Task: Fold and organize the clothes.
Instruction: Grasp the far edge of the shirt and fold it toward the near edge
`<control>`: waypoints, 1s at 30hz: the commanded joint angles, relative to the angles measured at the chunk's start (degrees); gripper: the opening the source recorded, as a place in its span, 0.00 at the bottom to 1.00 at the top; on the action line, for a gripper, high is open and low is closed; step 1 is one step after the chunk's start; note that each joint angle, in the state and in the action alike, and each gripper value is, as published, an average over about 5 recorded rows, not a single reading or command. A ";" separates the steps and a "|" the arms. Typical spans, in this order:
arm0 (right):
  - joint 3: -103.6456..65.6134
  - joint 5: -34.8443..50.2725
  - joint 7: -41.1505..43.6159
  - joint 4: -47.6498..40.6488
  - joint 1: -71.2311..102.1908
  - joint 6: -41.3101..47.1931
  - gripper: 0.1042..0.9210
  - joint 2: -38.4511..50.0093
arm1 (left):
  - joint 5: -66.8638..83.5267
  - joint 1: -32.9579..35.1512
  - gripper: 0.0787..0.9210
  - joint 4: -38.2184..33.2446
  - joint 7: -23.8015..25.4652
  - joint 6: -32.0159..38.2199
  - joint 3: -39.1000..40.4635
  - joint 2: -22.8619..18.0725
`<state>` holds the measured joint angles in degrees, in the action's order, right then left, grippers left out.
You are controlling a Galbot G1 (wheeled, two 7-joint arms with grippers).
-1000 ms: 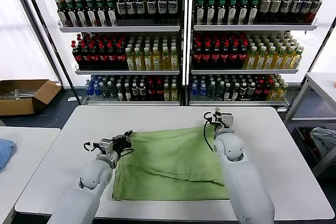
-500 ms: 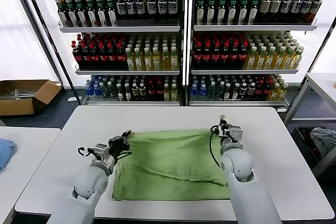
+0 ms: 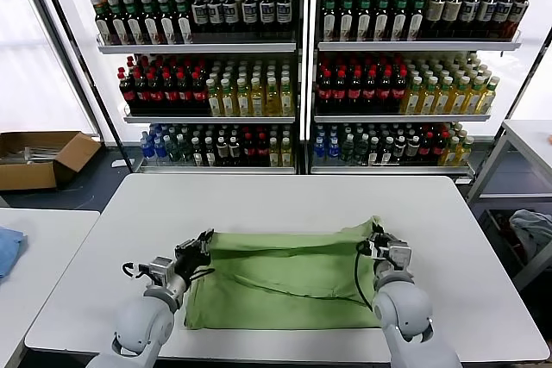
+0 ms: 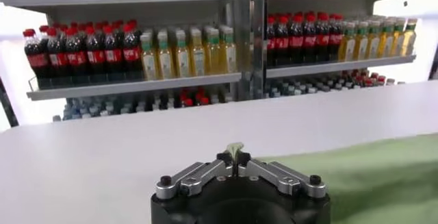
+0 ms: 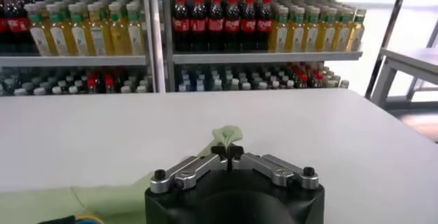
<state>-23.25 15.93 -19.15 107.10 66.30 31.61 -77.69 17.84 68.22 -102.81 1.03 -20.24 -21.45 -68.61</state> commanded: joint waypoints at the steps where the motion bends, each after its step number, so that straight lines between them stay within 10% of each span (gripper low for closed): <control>1: -0.41 -0.43 0.14 2.88 4.59 -0.14 0.01 0.22 | -1.32 3.85 0.02 -1.55 0.12 0.13 -0.57 -0.60; 30: -2.42 -4.07 2.01 10.00 17.37 -3.13 0.01 -1.22 | -6.53 8.95 0.02 -3.89 0.85 0.51 -0.63 -2.17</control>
<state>-25.80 12.51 -17.35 116.66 80.96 28.77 -78.44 12.24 76.45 -106.27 1.87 -19.77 -22.06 -70.55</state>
